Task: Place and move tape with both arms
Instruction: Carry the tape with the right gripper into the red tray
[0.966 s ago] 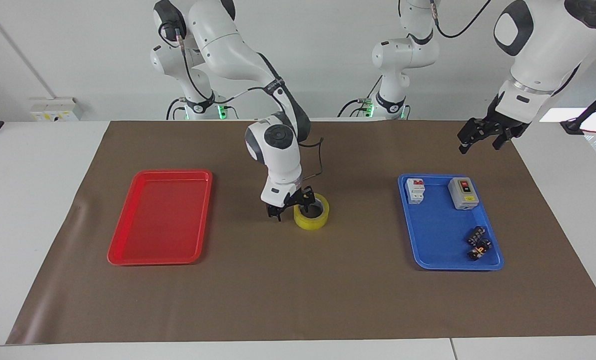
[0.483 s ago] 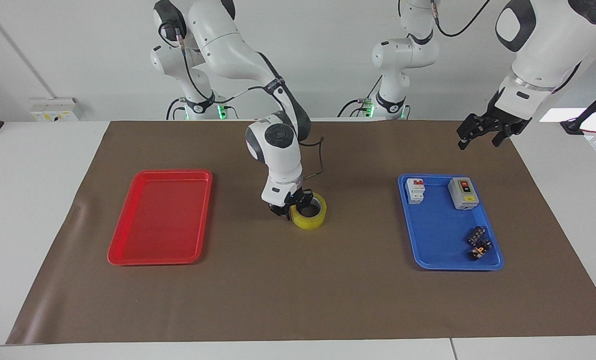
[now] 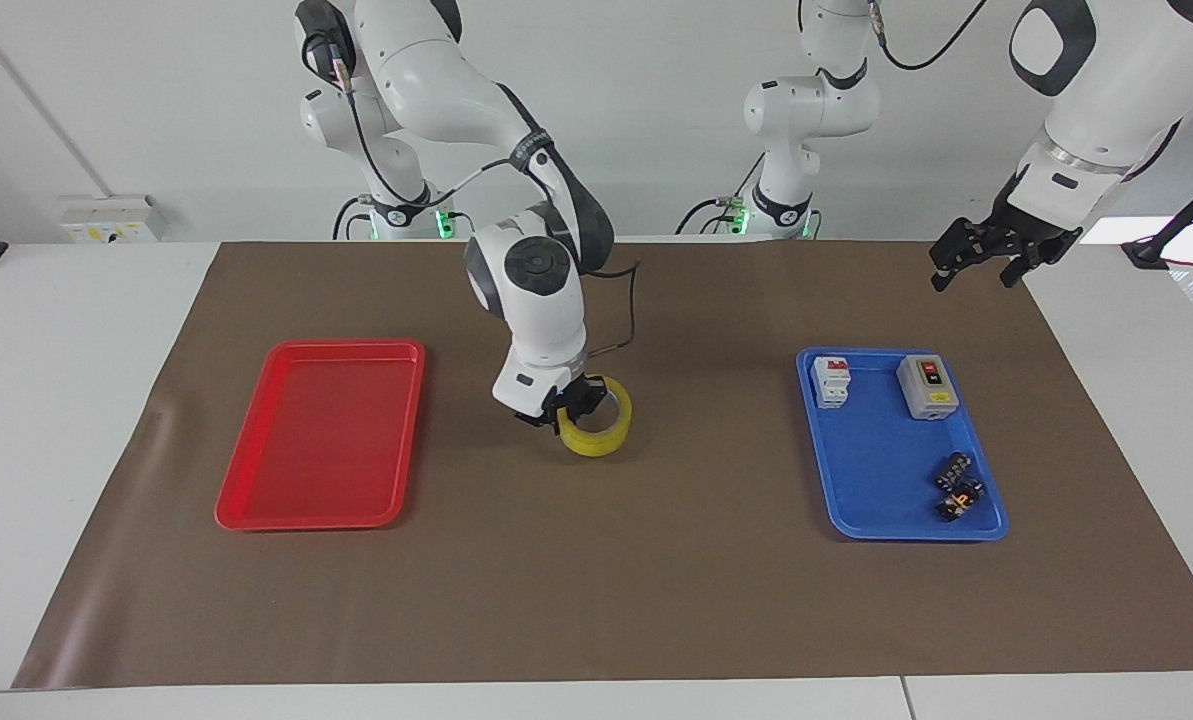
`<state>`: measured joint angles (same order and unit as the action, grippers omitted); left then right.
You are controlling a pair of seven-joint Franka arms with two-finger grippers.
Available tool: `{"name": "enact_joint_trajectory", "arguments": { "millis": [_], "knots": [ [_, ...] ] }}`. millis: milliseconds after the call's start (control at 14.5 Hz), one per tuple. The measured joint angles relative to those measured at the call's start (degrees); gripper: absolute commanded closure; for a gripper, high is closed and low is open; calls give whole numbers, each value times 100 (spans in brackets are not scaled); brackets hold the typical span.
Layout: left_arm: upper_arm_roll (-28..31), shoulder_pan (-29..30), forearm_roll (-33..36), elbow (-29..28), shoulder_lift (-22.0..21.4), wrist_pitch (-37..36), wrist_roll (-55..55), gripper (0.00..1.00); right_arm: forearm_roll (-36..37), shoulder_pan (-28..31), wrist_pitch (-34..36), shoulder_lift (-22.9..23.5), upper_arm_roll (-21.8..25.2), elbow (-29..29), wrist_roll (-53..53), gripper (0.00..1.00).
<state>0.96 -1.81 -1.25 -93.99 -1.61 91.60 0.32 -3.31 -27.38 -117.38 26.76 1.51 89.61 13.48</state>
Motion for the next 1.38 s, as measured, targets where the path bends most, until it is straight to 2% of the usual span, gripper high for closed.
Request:
{"name": "enact_joint_trajectory", "arguments": {
  "millis": [345,621,759,966,1172,1379],
  "knots": [
    [-32,3,0,0,-4,-11,4,0,12,1261,896,-479,52,-40,-1401,100],
    [-45,3,0,0,-4,-12,5,0,72,2367,1047,-695,65,232,-3169,100],
    [-44,6,0,0,-4,-13,5,0,78,2819,713,-770,65,610,-3896,100],
    [-44,11,0,0,-4,-13,5,0,80,3224,-124,-954,62,1541,-4656,100],
    [-44,11,0,0,-4,-13,5,0,86,3285,-458,-1178,45,2213,-4786,100],
    [-44,12,0,0,-4,-13,5,0,88,3276,-553,-1350,-7,2497,-4786,100]
  ]
}}
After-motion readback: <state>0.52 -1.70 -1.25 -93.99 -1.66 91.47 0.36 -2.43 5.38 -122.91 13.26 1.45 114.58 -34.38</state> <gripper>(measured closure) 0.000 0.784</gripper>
